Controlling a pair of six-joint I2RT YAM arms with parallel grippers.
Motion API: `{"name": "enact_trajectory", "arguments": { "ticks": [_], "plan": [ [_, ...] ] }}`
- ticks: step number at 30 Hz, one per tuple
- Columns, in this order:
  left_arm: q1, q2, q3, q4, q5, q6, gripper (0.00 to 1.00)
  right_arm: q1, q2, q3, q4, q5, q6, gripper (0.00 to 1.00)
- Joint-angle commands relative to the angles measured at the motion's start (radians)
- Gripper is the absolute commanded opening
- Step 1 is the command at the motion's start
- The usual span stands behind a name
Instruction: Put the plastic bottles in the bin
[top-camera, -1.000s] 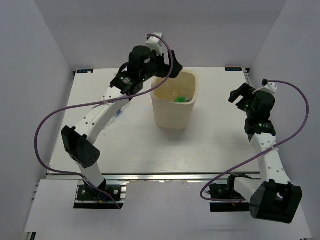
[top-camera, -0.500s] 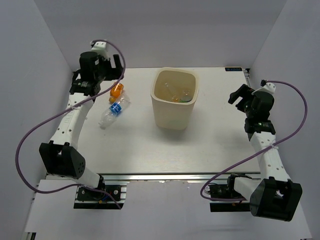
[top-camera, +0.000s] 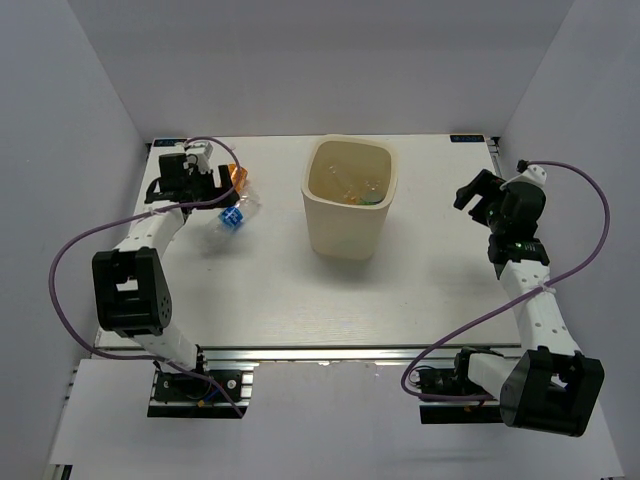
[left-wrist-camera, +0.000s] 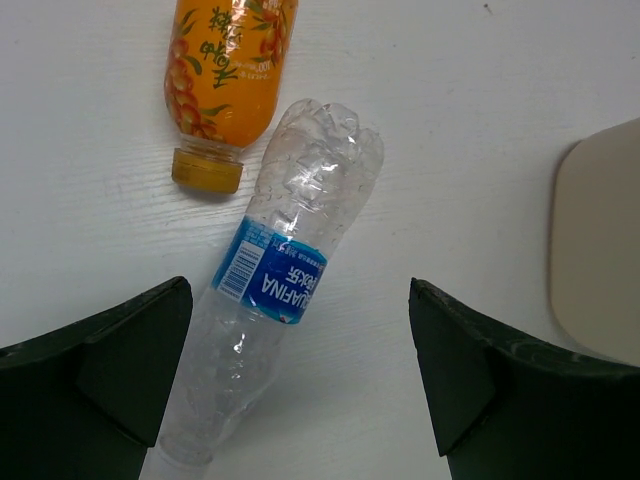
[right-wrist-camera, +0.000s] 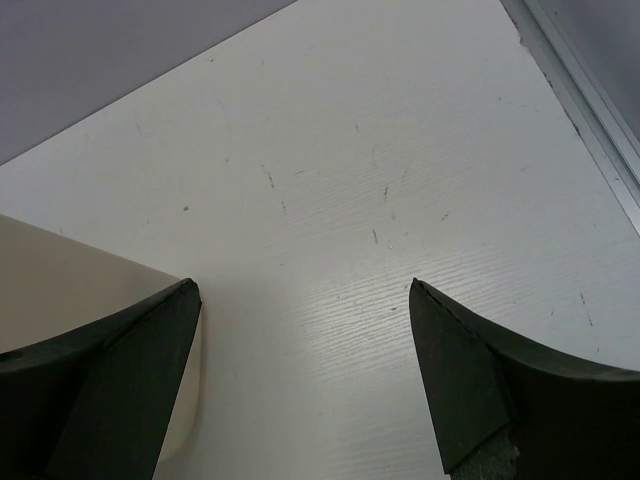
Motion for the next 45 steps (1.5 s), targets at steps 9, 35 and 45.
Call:
{"name": "enact_trajectory", "arguments": {
  "ticks": [9, 35, 45],
  "plan": [
    [0.002, 0.17, 0.048, 0.01, 0.034, 0.076, 0.98, -0.008, -0.031, 0.021, -0.05, -0.081, 0.003, 0.89],
    [-0.037, -0.139, -0.03, 0.087, 0.238, -0.097, 0.39, -0.008, -0.105, -0.007, -0.057, -0.084, 0.0, 0.89],
    [-0.328, -0.092, 0.412, 0.174, 0.201, -0.232, 0.43, -0.008, -0.119, -0.01, -0.056, -0.07, -0.01, 0.89]
  ]
}}
